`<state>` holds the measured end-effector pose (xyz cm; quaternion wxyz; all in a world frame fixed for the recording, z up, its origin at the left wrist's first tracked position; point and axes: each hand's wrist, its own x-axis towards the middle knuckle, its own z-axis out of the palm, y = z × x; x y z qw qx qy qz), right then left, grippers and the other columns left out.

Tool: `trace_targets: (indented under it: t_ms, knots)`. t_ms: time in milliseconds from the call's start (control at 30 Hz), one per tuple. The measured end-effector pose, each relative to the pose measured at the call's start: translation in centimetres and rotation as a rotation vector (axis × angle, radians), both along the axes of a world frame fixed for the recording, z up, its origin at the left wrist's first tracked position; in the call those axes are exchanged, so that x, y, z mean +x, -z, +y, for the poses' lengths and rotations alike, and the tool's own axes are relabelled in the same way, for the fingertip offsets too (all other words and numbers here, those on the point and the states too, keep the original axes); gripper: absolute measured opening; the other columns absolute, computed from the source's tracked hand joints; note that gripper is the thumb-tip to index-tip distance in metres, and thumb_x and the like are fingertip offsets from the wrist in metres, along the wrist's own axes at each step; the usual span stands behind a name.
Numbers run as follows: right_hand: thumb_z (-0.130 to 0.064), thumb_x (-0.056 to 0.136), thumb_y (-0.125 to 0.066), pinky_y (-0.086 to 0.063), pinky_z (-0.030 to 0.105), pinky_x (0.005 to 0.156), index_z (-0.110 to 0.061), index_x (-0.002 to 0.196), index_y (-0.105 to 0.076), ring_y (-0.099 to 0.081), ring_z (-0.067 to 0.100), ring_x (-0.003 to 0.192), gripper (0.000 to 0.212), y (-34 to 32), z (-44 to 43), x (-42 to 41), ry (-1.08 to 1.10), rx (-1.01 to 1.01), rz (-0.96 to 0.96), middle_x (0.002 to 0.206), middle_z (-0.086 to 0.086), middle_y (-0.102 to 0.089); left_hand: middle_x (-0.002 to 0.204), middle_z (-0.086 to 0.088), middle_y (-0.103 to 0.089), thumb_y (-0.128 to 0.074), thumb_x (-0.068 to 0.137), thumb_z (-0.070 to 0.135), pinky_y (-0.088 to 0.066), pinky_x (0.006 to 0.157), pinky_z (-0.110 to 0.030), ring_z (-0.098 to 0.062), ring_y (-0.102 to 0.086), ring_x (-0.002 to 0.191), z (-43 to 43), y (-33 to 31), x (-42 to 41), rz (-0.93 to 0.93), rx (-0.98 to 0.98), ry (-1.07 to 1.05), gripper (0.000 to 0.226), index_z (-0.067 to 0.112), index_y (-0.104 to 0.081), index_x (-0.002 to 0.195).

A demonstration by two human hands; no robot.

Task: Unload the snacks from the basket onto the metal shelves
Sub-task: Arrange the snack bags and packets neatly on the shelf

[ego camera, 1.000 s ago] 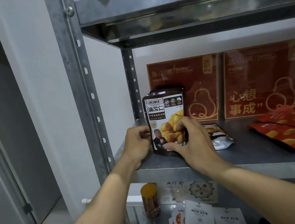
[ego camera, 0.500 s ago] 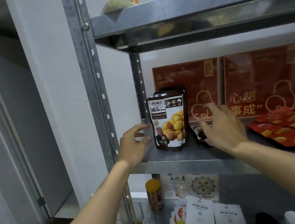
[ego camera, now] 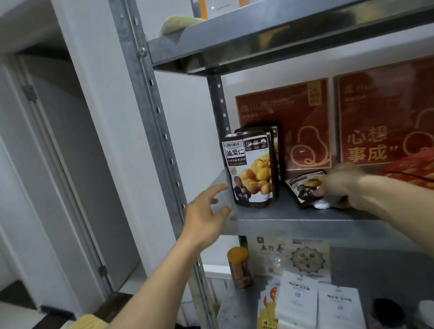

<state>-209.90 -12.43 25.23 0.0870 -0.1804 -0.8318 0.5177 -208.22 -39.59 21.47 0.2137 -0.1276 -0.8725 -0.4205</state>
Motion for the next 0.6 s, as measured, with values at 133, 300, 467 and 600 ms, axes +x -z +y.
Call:
trace_targets:
  t_ms: [133, 300, 467, 600]
  knots:
    - [-0.005, 0.077, -0.079, -0.046, 0.031, 0.073, -0.004, 0.102, -0.062, -0.063, 0.032, 0.092, 0.03, 0.7, 0.3, 0.9, 0.16, -0.01, 0.095, 0.098, 0.015, -0.065, 0.126, 0.008, -0.058, -0.063, 0.091, 0.019, -0.044, 0.09, -0.027, -0.01, -0.053, 0.11, 1.4, -0.4, 1.3, -0.007, 0.021, 0.003, 0.041, 0.034, -0.057, 0.129]
    - [-0.01, 0.078, -0.079, -0.042, 0.028, 0.08, -0.017, 0.089, -0.056, -0.056, 0.025, 0.094, 0.027, 1.1, -1.0, 4.3, 0.282, -0.187, 0.496, 0.1, 0.001, -0.058, 0.113, 0.004, -0.064, -0.065, 0.092, 0.02, -0.043, 0.069, -0.006, -0.009, -0.058, 0.1, 4.2, -1.2, 2.1, -0.02, 0.153, 0.13, 0.04, 0.024, -0.057, 0.131]
    - [-0.011, 0.069, -0.087, -0.035, 0.023, 0.065, -0.019, 0.079, -0.049, -0.052, 0.008, 0.077, 0.039, 0.0, -6.0, 6.8, 0.022, -0.112, 0.682, 0.082, -0.011, -0.055, 0.101, 0.009, -0.071, -0.067, 0.091, 0.025, -0.049, 0.068, -0.008, 0.005, -0.067, 0.087, 6.1, -2.1, 1.5, -0.073, 0.438, 0.327, 0.033, 0.034, -0.055, 0.12]
    - [-0.014, 0.063, -0.091, -0.037, 0.017, 0.057, -0.021, 0.076, -0.044, -0.049, 0.006, 0.066, 0.049, 0.8, -9.3, 5.8, -0.048, -0.11, 0.623, 0.077, -0.006, -0.056, 0.111, 0.0, -0.073, -0.066, 0.091, 0.011, -0.055, 0.083, -0.025, -0.011, -0.069, 0.101, 4.6, -1.4, 0.4, -0.055, 0.497, 0.344, 0.034, 0.018, -0.057, 0.124]
